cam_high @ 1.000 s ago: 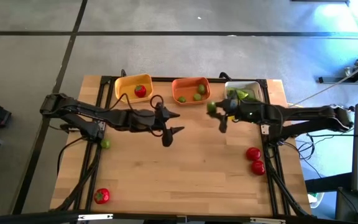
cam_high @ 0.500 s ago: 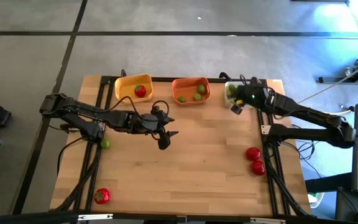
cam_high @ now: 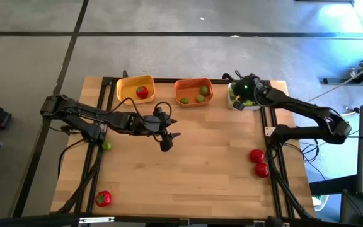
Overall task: Sort produce into baskets
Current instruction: Put the cucumber into the white bin, then put the lime into the orange bin, then put the bottom left tomato into the yellow bin
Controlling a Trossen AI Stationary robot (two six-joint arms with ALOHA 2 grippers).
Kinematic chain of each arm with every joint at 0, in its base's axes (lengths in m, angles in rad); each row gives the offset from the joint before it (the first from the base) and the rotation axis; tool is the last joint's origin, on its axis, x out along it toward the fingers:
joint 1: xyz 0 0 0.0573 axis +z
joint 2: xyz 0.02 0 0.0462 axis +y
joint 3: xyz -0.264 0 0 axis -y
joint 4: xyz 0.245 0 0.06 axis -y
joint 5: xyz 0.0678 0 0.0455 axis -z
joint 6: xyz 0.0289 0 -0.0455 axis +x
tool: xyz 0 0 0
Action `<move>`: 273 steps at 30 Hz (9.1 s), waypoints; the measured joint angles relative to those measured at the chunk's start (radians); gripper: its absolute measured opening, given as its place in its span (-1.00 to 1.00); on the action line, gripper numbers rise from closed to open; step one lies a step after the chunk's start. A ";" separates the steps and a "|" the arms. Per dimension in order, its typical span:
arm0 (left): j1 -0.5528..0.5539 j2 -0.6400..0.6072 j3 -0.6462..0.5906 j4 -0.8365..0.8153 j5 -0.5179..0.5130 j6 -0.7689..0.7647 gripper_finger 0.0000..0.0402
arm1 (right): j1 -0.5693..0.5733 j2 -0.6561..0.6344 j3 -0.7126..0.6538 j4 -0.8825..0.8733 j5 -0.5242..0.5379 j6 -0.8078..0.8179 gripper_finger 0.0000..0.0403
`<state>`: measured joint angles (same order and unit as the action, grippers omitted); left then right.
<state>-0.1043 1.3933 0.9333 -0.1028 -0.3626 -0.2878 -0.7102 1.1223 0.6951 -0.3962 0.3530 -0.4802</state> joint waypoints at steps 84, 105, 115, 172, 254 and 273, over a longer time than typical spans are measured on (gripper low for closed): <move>-0.286 -0.016 0.000 -1.208 0.334 -0.571 0.42 | 0.605 -0.016 0.259 -0.017 -0.444 0.373 0.44; -0.091 -0.016 -0.077 -1.250 0.338 -0.239 0.42 | 0.606 0.033 0.259 -0.025 -0.441 0.349 0.44; -0.106 -0.062 -0.078 -1.307 0.296 -0.183 0.42 | 0.605 0.033 0.259 -0.027 -0.442 0.345 0.44; -0.175 0.490 -0.159 -1.220 0.460 0.004 0.42 | 0.605 0.033 0.259 -0.054 -0.432 0.368 0.44; 0.443 0.410 0.167 0.219 0.043 0.061 -0.13 | 0.605 0.033 0.260 -0.300 -0.125 0.576 0.45; 0.502 0.479 0.293 0.137 0.073 0.084 0.48 | 0.605 0.033 0.260 -0.301 -0.125 0.559 0.45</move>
<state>0.3976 1.8722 1.2260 0.0340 -0.2896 -0.2035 -0.1051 1.1553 0.9546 -0.6976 0.2279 0.0784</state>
